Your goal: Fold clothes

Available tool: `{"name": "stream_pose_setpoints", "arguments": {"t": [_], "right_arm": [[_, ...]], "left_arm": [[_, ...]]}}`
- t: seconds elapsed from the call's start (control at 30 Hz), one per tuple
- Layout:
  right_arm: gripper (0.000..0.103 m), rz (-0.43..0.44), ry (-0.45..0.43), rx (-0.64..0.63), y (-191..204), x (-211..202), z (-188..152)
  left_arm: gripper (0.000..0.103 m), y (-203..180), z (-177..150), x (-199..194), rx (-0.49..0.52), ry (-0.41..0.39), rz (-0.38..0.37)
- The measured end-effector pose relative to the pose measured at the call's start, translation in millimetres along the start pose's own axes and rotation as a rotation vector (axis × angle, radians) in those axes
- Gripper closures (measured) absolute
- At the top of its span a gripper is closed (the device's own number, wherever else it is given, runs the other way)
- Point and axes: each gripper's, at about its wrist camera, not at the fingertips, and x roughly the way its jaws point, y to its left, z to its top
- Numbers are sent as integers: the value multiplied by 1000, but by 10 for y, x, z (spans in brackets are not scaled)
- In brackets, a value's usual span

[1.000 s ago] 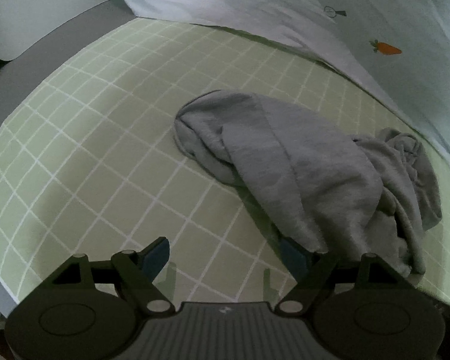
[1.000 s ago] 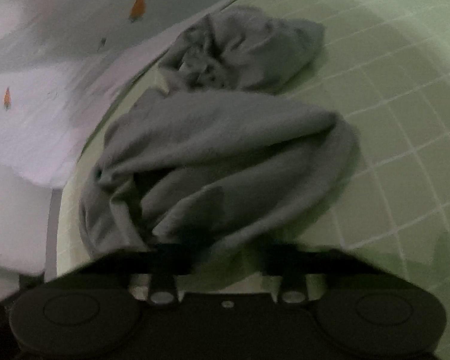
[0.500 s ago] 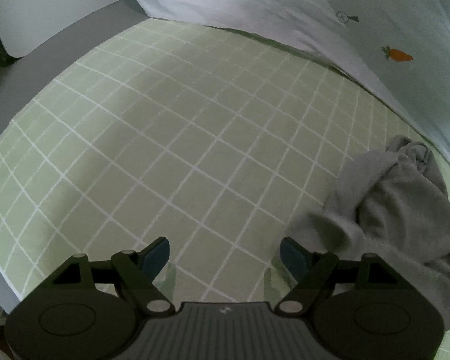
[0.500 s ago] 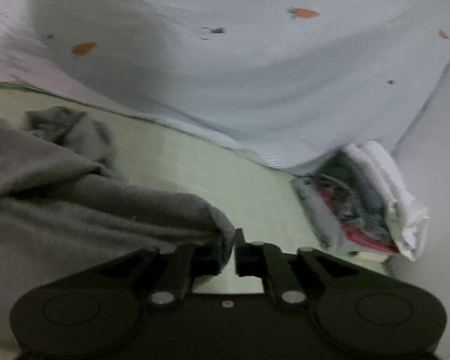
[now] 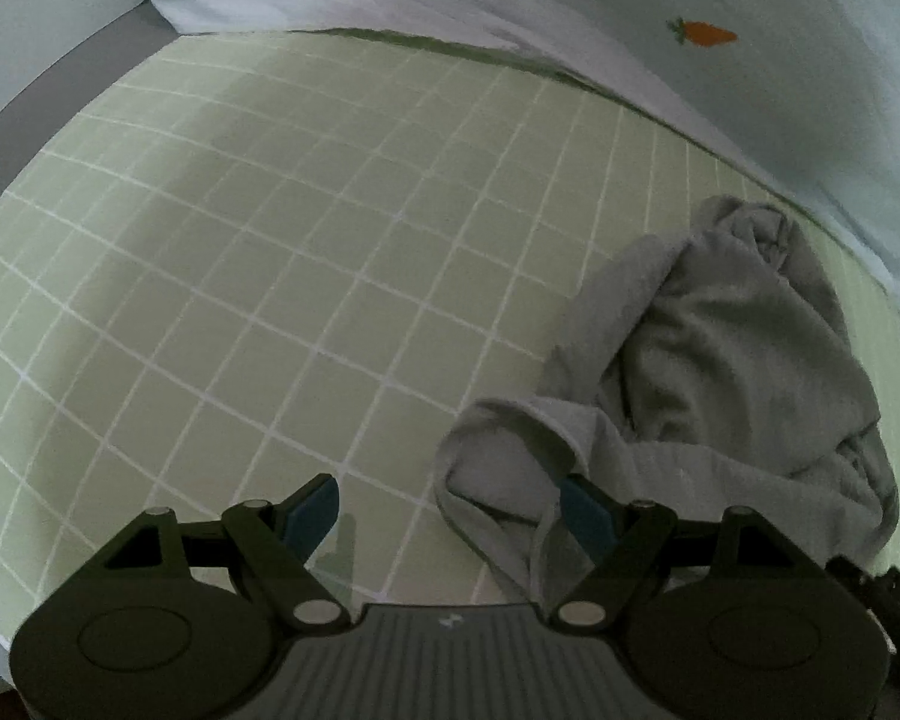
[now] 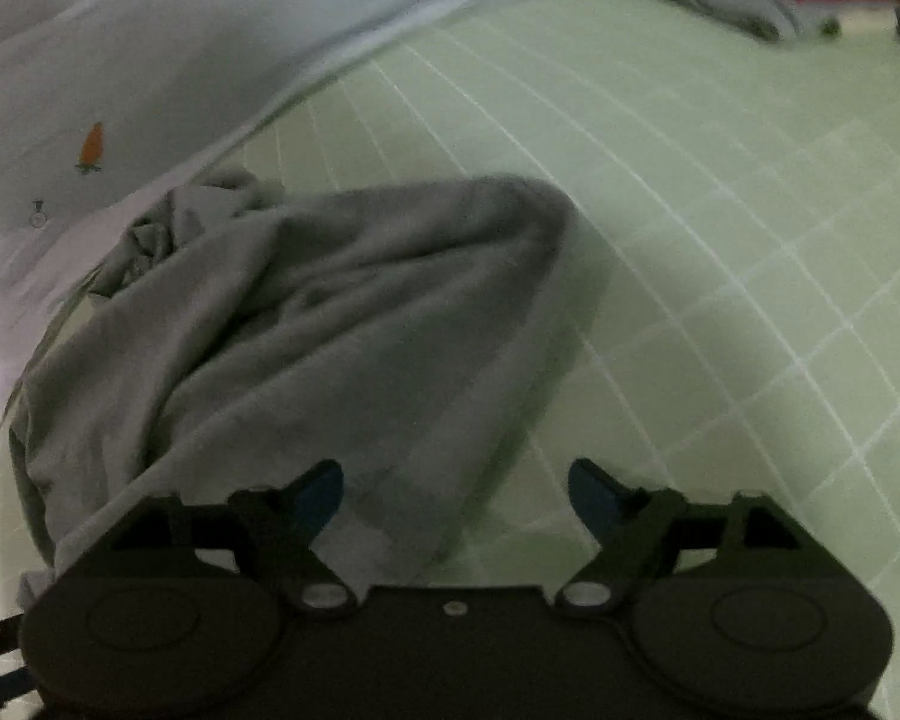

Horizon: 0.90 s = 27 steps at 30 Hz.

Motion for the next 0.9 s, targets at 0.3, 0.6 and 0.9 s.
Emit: {"name": "stream_pose_setpoints", "arguments": {"t": [0.3, 0.6, 0.9], "right_arm": [[88, 18, -38, -455, 247, -80, -244], [100, -407, -316, -853, -150, -385, 182], [44, -365, -344, -458, -567, -514, 635]], "left_arm": [[21, -10, 21, 0, -31, -12, 36], [21, 11, -3, 30, -46, -8, 44], [21, -196, -15, 129, 18, 9, -25]]}}
